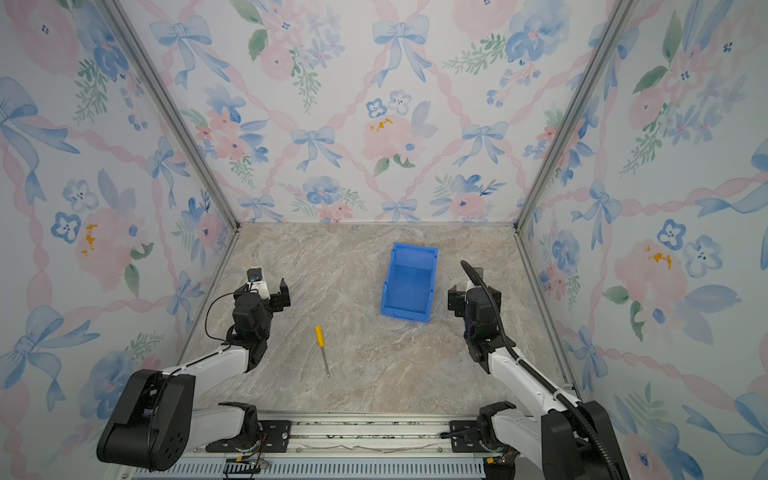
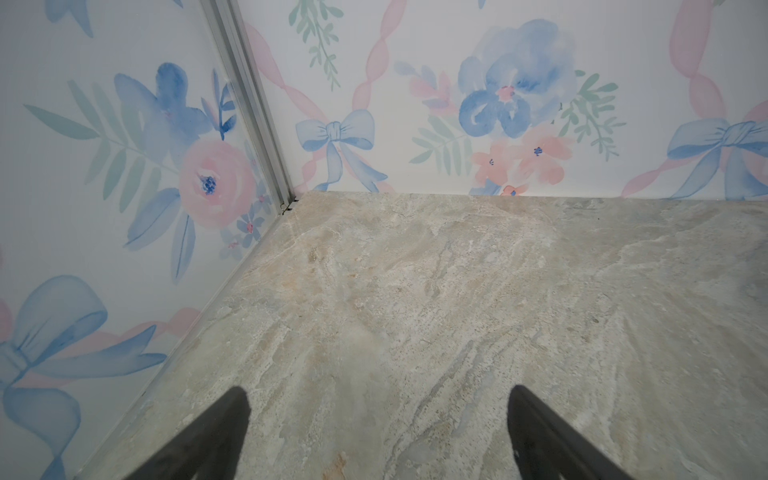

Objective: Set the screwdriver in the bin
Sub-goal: 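Move the left gripper over the yellow screwdriver while the right arm reaches toward the bin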

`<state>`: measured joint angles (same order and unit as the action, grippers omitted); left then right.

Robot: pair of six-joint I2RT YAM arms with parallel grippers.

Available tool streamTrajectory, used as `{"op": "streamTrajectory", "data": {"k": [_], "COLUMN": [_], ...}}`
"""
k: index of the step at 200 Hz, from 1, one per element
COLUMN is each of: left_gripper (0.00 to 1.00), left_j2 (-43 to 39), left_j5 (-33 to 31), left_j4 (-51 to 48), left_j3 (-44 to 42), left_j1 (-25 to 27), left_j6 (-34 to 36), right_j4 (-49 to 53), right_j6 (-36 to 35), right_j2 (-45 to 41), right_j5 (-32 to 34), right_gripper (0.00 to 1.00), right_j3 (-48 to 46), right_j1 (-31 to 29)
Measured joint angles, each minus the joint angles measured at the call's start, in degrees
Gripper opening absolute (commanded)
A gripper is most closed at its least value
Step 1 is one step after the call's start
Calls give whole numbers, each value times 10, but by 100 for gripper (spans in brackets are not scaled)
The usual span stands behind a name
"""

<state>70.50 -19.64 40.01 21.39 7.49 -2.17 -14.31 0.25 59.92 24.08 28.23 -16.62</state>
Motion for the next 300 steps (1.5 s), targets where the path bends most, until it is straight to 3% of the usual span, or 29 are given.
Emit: {"op": "streamTrajectory", "data": {"k": [55, 84, 125, 204, 300], "left_gripper": [98, 97, 98, 98, 98], "left_j2": [-20, 3, -3, 10, 37], "left_j5": [5, -1, 15, 45, 45], "left_j4": [-223, -350, -469, -631, -680], "left_j3": [114, 208, 231, 286, 246], "left_j1": [35, 53, 89, 167, 244], "left_j6": [-51, -102, -164, -318, -461], "right_j4": [132, 227, 297, 363, 422], "right_j6": [10, 76, 124, 100, 95], "right_j2": [-112, -100, -55, 53, 38], "right_j5": [60, 103, 113, 39, -97], "right_gripper": [97, 97, 97, 97, 97], "right_j3": [37, 94, 154, 260, 266], "right_j1": [-79, -83, -102, -121, -138]}}
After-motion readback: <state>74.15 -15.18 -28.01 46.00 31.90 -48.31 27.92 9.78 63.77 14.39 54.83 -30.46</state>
